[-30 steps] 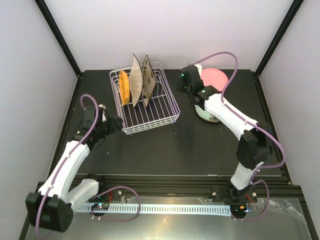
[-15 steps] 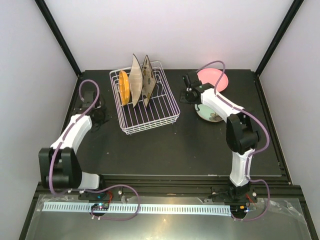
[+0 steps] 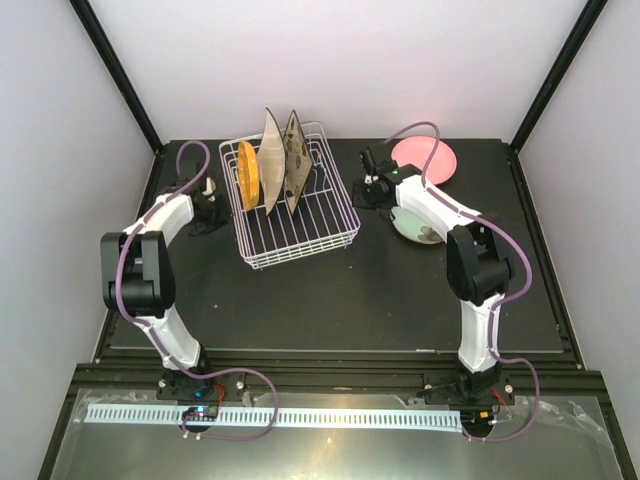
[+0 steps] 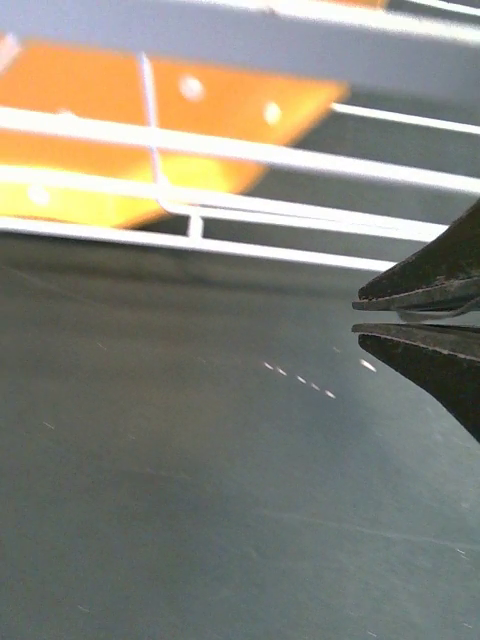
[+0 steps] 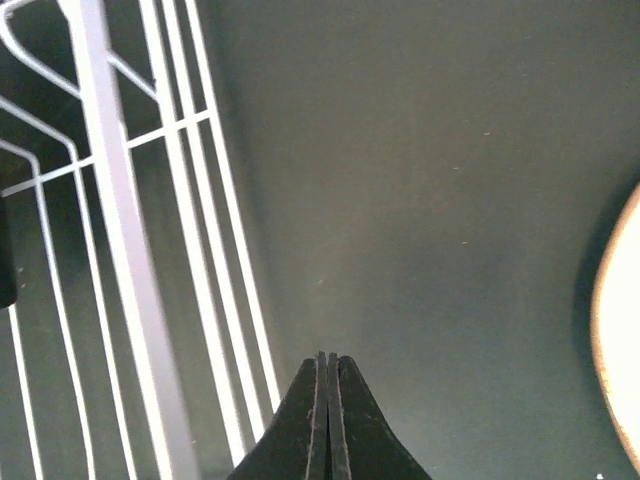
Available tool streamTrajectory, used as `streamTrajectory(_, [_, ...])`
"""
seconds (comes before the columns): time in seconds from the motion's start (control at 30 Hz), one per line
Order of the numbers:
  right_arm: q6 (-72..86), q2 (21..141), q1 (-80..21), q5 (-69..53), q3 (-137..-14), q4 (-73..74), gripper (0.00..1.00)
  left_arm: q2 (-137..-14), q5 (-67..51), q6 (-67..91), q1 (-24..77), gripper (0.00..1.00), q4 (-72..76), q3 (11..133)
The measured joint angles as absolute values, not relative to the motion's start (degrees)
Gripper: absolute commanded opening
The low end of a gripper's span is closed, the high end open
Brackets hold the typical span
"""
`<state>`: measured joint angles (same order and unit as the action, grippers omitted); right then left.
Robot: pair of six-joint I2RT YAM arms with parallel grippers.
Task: Load the plates into the dish rack
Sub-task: Adjust the plate at the center of the board.
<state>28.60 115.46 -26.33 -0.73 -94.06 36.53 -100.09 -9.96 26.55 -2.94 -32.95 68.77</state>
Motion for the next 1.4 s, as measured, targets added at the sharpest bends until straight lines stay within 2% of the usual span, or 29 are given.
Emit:
streamTrajectory(0.3, [28.1, 115.3, -30.4, -0.6, -94.3, 38.0, 0.01, -106.5, -12.9, 23.5, -2.9, 0.07, -34.4, 78.5])
streamTrajectory(0.63, [29.1, 114.1, -31.8, -0.9, -92.7, 38.8, 0.01, -113.1, -14.3, 20.1, -4.3, 0.07, -36.6, 83.9])
streamTrajectory(1.2, [32.4, 113.7, -38.2, -5.2, -91.2, 43.4, 0.01, -122.8, -16.5, 16.5, -6.8, 0.06, -39.7, 104.3])
streamTrajectory(1.4, [32.9, 113.7, -38.8, -6.1, -89.9, 44.5, 0.01, -123.8, -17.3, 16.5, -6.8, 0.05, -39.6, 105.6])
